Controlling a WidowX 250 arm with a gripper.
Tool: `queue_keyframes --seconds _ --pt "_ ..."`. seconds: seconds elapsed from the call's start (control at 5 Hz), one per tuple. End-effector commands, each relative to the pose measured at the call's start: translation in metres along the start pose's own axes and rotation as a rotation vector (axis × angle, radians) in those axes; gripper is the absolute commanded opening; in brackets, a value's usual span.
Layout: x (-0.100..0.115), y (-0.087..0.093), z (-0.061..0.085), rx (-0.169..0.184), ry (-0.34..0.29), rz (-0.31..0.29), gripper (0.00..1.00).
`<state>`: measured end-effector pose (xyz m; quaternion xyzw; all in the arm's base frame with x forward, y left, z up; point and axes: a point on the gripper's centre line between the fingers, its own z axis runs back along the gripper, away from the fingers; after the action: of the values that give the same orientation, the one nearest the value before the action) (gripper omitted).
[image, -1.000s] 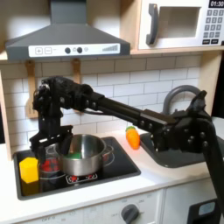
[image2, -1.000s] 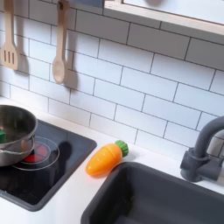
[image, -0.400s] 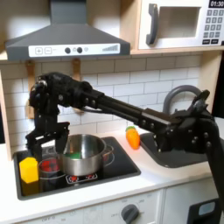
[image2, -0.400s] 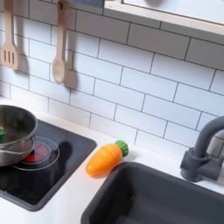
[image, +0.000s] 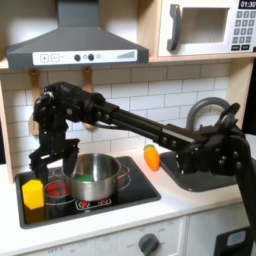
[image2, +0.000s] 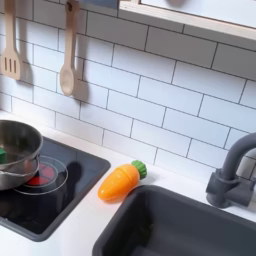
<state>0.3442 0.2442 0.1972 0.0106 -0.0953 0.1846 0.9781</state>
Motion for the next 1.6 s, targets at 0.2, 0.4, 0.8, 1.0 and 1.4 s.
queue_keyframes --seconds 0.2,0.4,0.8,1.0,1.4 --pt "0.001 0.01 -0.003 0.028 -0.018 0.045 1.0" --pt "0.003 0.013 -0.003 0.039 -0.037 0.05 1.0" --pt "-0.001 0.021 -0.014 0.061 -0.035 0.062 1.0" --pt "-0.001 0.022 -0.011 0.07 -0.043 0.069 1.0" --pt "0.001 0.023 -0.01 0.083 -0.059 0.07 1.0"
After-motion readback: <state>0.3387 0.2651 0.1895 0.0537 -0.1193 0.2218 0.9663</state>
